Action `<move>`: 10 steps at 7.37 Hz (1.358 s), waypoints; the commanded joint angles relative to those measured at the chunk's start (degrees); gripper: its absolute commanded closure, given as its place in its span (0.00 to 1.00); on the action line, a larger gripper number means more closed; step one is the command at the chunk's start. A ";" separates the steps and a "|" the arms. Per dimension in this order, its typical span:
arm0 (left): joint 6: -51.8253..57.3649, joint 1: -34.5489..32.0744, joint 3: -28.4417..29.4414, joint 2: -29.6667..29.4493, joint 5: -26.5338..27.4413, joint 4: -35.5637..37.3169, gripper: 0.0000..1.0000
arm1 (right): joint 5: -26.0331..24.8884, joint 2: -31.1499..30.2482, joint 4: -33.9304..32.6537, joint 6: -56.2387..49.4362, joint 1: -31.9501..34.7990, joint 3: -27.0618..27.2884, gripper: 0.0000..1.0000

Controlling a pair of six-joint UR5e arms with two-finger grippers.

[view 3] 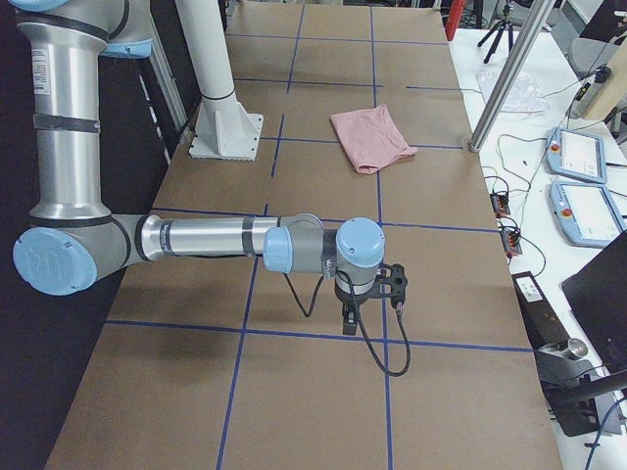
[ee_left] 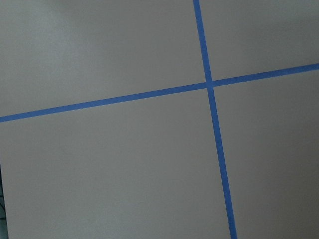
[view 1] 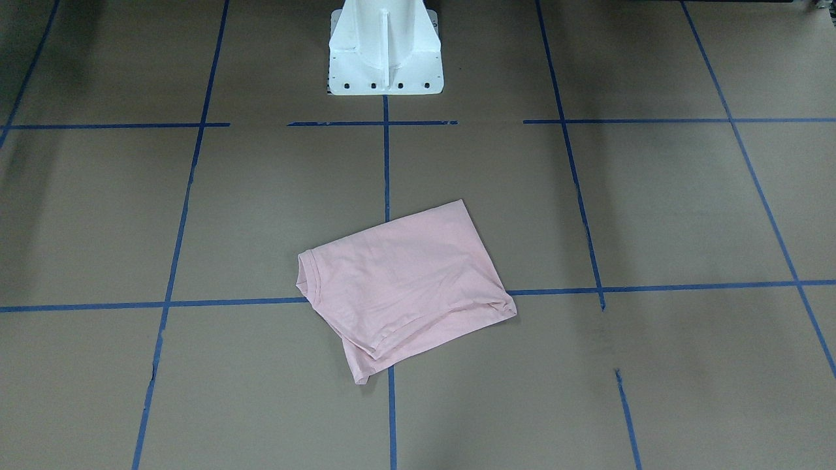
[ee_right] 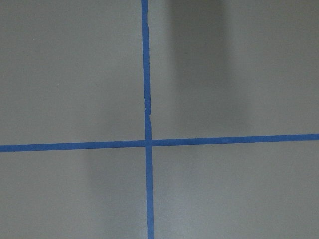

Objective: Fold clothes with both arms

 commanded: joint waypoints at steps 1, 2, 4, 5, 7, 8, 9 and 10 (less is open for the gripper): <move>-0.24 0.00 0.24 0.04 -0.16 0.02 0.00 | -0.08 -0.06 0.13 -0.01 -0.06 -0.25 0.00; -4.24 0.00 0.16 0.04 -0.77 0.02 0.00 | -0.08 -0.14 0.22 -0.01 -0.06 -0.25 0.00; -9.12 0.00 0.24 0.13 -2.79 0.02 0.00 | 0.00 -0.41 0.22 -0.01 -0.06 -0.34 0.00; -9.12 0.00 0.33 0.13 -2.80 -0.15 0.00 | 0.09 -0.41 0.22 -0.10 -0.06 -0.51 0.00; -9.12 0.00 0.33 0.13 -2.80 -0.24 0.00 | 0.09 -0.50 0.22 -0.71 -0.06 -1.48 0.00; -9.12 0.00 0.33 0.13 -2.80 -0.24 0.00 | 0.09 -0.50 0.22 -0.71 -0.06 -1.48 0.00; -9.12 0.00 0.33 0.04 -2.80 -0.33 0.00 | 0.09 -0.50 0.22 -0.71 -0.06 -1.48 0.00; -9.12 0.00 0.33 0.13 -2.80 -0.33 0.00 | 0.09 -0.50 0.22 -0.71 -0.06 -1.48 0.00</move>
